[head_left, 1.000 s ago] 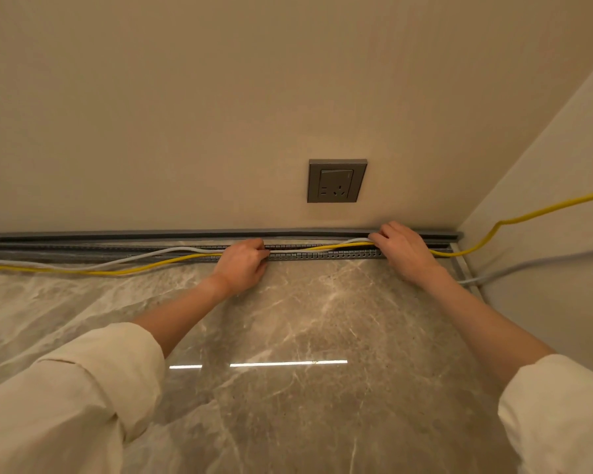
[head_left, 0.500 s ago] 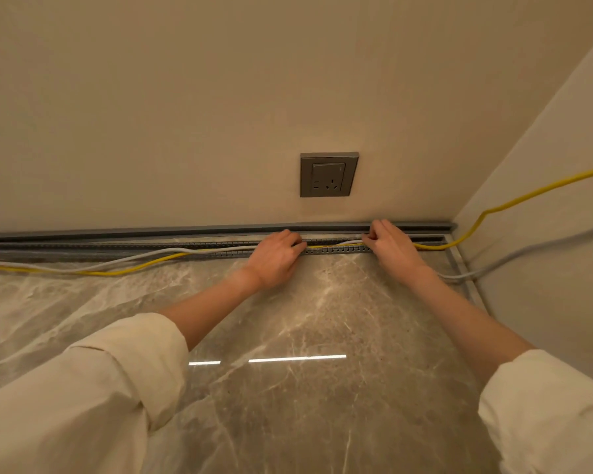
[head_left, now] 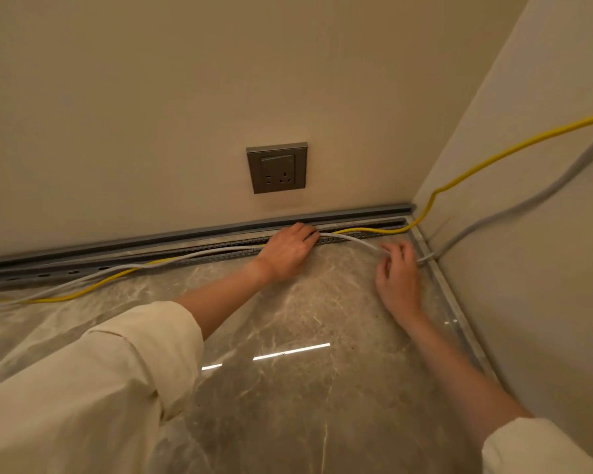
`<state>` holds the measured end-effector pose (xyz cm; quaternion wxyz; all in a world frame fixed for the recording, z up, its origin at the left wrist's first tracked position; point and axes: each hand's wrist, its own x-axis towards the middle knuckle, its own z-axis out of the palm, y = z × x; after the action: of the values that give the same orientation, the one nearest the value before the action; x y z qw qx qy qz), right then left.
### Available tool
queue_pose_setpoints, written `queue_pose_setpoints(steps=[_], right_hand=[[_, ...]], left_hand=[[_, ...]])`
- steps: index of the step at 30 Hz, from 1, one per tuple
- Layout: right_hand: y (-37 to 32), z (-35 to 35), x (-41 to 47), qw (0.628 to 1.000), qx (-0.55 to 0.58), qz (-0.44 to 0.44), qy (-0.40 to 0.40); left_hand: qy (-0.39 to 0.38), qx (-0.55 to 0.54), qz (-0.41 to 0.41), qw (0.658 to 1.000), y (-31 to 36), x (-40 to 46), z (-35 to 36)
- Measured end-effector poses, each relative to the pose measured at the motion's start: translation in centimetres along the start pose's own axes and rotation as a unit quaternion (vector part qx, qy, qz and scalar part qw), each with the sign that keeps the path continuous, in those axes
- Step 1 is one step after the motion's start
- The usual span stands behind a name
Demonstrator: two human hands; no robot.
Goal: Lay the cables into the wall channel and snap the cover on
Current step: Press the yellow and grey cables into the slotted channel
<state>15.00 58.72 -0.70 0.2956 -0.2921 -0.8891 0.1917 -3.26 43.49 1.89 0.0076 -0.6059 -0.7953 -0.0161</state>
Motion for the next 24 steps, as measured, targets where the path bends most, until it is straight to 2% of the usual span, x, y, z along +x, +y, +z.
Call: queue_pose_setpoints(steps=[3, 5, 7, 12, 14, 16, 20, 24], right_hand=[[-0.1, 0.4, 0.0, 0.977, 0.123, 0.172, 0.005], [-0.3, 1.1, 0.3, 0.933, 0.187, 0.307, 0.0], [-0.6, 1.9, 0.8, 0.88, 0.249, 0.404, 0.014], [-1.2, 3.0, 2.8, 0.748, 0.389, 0.518, 0.144], [-1.0, 3.1, 3.5, 0.718, 0.406, 0.528, 0.199], [-1.2, 3.0, 3.6, 0.732, 0.389, 0.508, 0.235], [-1.6, 3.0, 3.1, 0.802, 0.35, 0.417, 0.246], [-1.9, 1.8, 4.0, 0.817, 0.406, 0.357, 0.201]], left_hand=[[0.016, 0.021, -0.006, 1.0, 0.6, 0.9, 0.0], [0.024, 0.022, -0.013, 0.999, 1.1, 1.7, -0.1], [0.018, 0.02, -0.008, 1.0, 1.5, 2.5, -0.3], [0.031, -0.033, -0.037, 0.998, 2.0, 3.5, -0.2], [0.043, -0.051, -0.053, 0.996, 2.0, 3.6, 0.0], [0.048, -0.059, -0.063, 0.995, 1.9, 3.7, 0.2], [0.055, -0.067, -0.071, 0.994, 2.0, 3.8, 0.5], [0.05, -0.05, -0.079, 0.994, 2.3, 3.8, 0.8]])
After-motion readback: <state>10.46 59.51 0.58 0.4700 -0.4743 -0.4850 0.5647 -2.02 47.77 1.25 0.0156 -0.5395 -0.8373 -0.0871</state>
